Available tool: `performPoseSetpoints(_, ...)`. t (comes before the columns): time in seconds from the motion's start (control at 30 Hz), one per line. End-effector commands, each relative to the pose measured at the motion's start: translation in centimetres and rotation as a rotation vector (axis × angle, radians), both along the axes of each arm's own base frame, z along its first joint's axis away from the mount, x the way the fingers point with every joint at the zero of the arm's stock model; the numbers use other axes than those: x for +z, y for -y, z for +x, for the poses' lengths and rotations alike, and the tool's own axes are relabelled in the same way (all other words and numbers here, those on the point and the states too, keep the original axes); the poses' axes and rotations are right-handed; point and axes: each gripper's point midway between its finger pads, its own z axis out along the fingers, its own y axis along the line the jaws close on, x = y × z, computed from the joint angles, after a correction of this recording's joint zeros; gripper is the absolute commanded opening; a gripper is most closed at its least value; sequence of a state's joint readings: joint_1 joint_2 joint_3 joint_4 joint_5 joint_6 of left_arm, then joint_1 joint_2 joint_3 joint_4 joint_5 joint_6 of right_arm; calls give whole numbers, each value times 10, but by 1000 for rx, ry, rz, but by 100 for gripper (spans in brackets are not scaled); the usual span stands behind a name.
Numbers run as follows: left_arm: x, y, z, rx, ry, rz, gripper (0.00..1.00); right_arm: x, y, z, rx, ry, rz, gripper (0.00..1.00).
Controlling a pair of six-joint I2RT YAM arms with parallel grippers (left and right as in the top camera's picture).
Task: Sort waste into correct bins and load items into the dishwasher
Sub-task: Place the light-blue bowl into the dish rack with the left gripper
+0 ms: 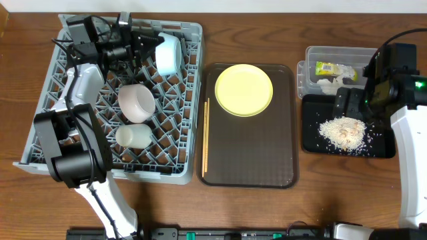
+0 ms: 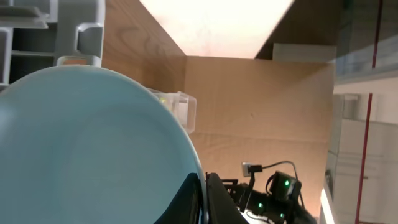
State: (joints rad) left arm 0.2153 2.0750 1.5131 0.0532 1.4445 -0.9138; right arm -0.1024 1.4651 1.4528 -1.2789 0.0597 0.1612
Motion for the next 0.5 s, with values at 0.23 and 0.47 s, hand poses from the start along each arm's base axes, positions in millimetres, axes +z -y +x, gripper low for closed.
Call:
performPoseSetpoints(0.23, -21, -5, 5, 52, -68, 13, 6, 3, 5, 0, -32, 10, 1, 99)
performPoseSetpoints(0.47, -25, -17, 6, 73, 6, 55, 6, 3, 5, -1, -32, 9, 1, 99)
